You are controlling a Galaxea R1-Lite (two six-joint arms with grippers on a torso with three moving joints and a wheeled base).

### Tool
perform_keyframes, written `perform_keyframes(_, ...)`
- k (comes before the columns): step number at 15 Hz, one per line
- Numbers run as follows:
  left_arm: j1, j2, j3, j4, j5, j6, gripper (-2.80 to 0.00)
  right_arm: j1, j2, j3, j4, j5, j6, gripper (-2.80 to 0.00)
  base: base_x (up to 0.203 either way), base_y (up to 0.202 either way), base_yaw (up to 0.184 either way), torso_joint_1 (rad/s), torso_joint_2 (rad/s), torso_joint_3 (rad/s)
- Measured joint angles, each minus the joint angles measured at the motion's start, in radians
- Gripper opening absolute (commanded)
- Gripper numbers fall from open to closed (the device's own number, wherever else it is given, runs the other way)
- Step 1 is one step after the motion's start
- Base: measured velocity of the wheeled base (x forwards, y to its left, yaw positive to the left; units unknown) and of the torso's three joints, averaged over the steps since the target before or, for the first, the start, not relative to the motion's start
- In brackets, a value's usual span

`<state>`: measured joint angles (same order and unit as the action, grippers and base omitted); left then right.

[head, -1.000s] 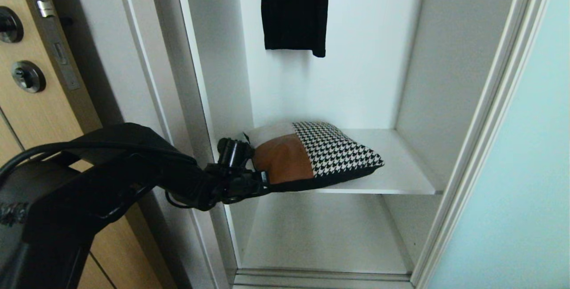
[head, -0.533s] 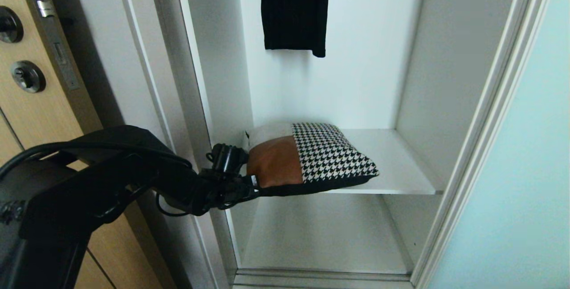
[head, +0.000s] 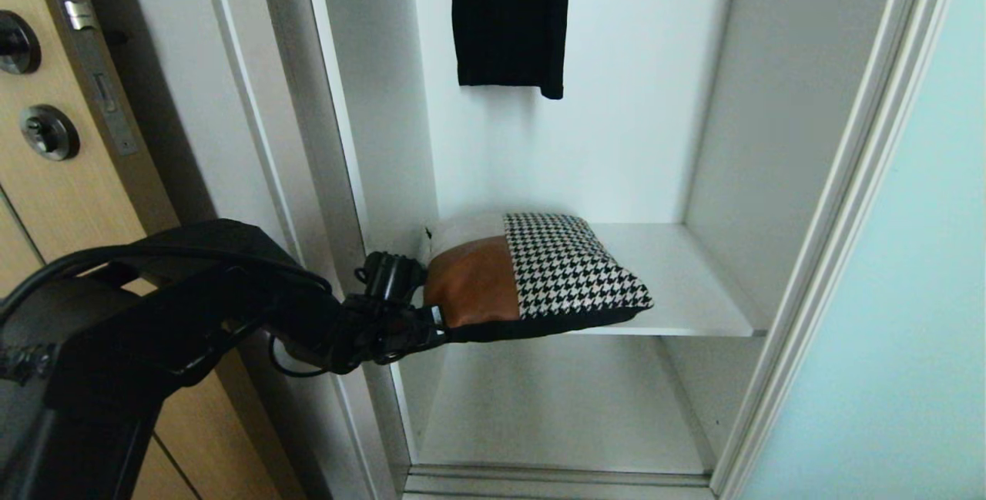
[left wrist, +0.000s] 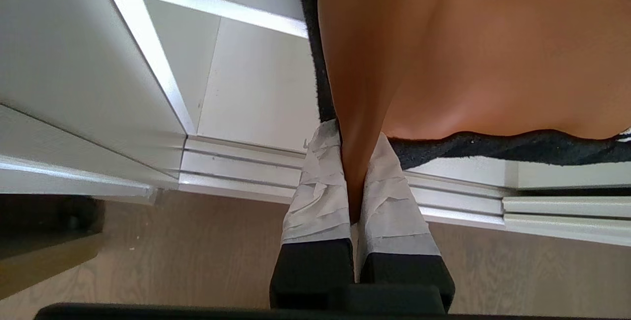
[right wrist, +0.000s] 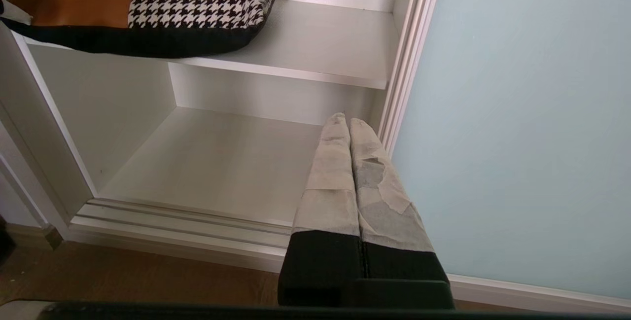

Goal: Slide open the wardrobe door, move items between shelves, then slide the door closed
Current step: Place the pillow on the lower shelf

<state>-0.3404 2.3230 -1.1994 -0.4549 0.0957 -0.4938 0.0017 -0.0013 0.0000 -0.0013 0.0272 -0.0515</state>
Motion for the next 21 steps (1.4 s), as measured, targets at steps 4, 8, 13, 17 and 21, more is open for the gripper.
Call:
perform_keyframes(4,0.001,0.009,0.013,-0.001,-0.001,-0.014,-2.8,0.0,0.0,0.0,0.0,0.0,0.0,-2.8,0.0,0.0,0.0,0.0,0.0,0.0)
perform_keyframes(8,0.005,-0.002,0.019,0.0,-0.013,-0.038,-2.8,0.0,0.0,-0.001,0.004,0.001,-0.03,-2.8,0.0,0.0,0.0,0.0,0.0,0.0)
perform_keyframes(13,0.005,-0.016,0.024,0.011,-0.019,-0.059,-2.8,0.0,0.0,-0.007,0.018,-0.001,-0.031,-2.8,0.0,0.0,0.0,0.0,0.0,0.0)
perform_keyframes(17,0.003,-0.012,0.017,0.002,-0.021,-0.058,-2.8,0.0,0.072,-0.181,0.092,-0.01,-0.014,-2.8,0.0,0.0,0.0,0.0,0.0,0.0)
perform_keyframes(21,-0.001,-0.009,0.021,0.0,-0.018,-0.051,-2.8,0.002,0.331,-0.371,0.136,0.008,0.039,-2.8,0.0,0.0,0.0,0.0,0.0,0.0)
